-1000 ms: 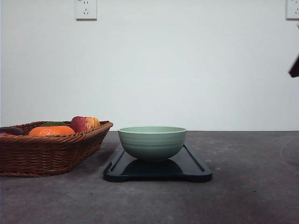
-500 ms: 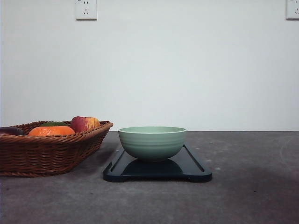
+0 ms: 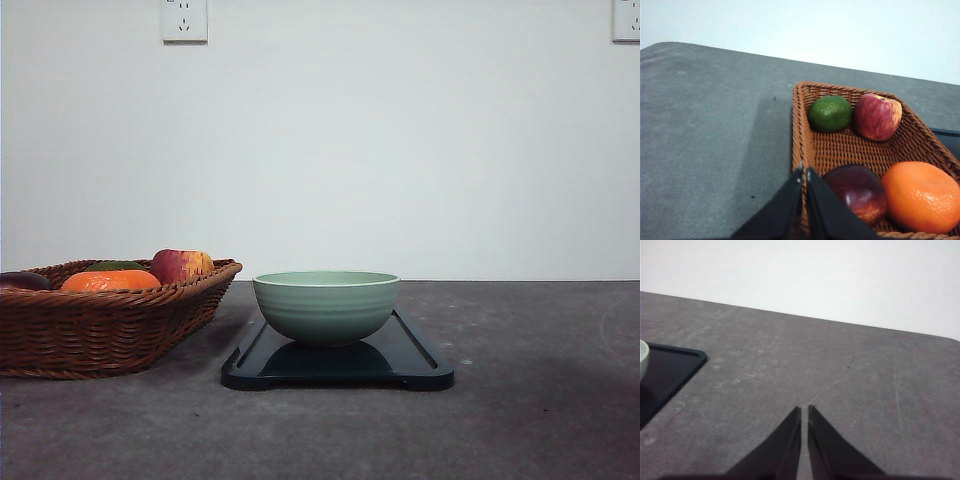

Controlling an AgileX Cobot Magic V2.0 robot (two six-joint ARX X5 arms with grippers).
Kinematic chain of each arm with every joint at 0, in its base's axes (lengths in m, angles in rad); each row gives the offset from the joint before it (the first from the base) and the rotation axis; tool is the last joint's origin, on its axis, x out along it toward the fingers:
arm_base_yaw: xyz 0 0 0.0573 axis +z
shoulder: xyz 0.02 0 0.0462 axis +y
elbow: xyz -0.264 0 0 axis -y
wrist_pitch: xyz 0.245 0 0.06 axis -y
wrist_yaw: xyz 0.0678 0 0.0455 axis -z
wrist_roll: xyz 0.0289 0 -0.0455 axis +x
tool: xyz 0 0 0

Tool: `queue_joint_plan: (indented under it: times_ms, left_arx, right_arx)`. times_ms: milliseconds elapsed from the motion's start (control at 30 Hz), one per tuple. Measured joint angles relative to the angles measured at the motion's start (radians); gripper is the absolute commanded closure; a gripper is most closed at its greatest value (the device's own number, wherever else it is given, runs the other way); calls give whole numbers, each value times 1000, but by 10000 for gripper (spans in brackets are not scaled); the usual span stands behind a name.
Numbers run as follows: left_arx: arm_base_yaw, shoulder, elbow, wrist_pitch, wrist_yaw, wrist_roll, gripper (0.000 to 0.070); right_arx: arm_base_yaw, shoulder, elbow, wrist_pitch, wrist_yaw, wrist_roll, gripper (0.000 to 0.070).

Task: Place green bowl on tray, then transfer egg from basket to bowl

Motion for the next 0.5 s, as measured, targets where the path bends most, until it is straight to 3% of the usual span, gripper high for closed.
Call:
queue_joint_plan:
  times_ms: [500]
  left_arx:
    - [0,0,0,0,0,0,700]
  right_arx:
    - [0,0,0,16,0,0,683]
